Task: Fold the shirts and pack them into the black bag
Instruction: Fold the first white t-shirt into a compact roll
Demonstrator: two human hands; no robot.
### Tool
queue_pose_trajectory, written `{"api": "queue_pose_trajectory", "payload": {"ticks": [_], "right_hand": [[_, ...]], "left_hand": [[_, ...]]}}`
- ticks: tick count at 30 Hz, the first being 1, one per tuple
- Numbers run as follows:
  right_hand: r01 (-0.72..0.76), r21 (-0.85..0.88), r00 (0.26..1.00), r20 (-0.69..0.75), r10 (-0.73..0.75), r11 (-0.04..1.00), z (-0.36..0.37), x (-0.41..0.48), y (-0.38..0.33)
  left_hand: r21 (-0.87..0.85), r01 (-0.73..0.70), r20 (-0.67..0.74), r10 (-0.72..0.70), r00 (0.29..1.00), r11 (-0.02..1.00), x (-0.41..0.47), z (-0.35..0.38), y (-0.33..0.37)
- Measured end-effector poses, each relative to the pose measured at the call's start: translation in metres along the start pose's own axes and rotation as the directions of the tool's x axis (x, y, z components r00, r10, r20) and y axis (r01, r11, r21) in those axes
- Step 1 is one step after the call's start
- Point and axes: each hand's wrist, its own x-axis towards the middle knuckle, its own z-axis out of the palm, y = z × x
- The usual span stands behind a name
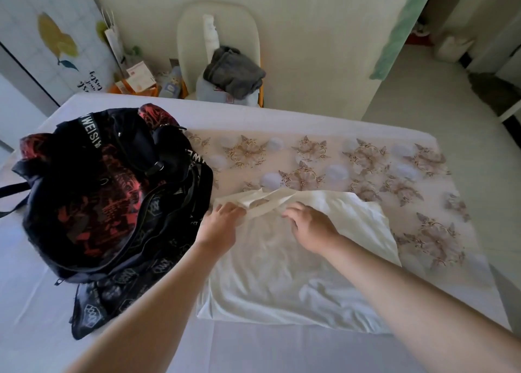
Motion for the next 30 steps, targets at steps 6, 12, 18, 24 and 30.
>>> {"api": "queue_pose_trajectory", "payload": {"ticks": [6,12,18,24,30], "right_hand": [[0.039,0.028,0.993,-0.112,-0.035,0.999,0.005,0.059,-0.01],[-0.084,0.073,0.984,-0.151,0.095,0.994,0.007,0.098,-0.02],[0.038,0.012,0.975,-0.22,-0.035,0.999,0.012,0.086,-0.005],[-0.048,-0.076,0.932,-0.363,0.017,0.996,0.018,0.082,0.015],[-0.096,0.115,0.913,-0.385,0.133,0.989,0.006,0.092,0.001]], "left_hand": [[-0.353,0.064,-0.289,-0.174,0.941,0.933,0.01,-0.004,-0.01],[-0.468,0.344,-0.22,-0.485,0.847,0.814,0.039,-0.026,-0.025],[0.004,-0.059,-0.102,0.059,0.993,0.998,0.047,-0.022,-0.03],[0.182,-0.009,-0.099,0.028,0.995,0.983,0.064,-0.019,-0.041],[0.222,0.246,-0.246,-0.19,0.95,0.943,0.075,-0.035,-0.033]]}}
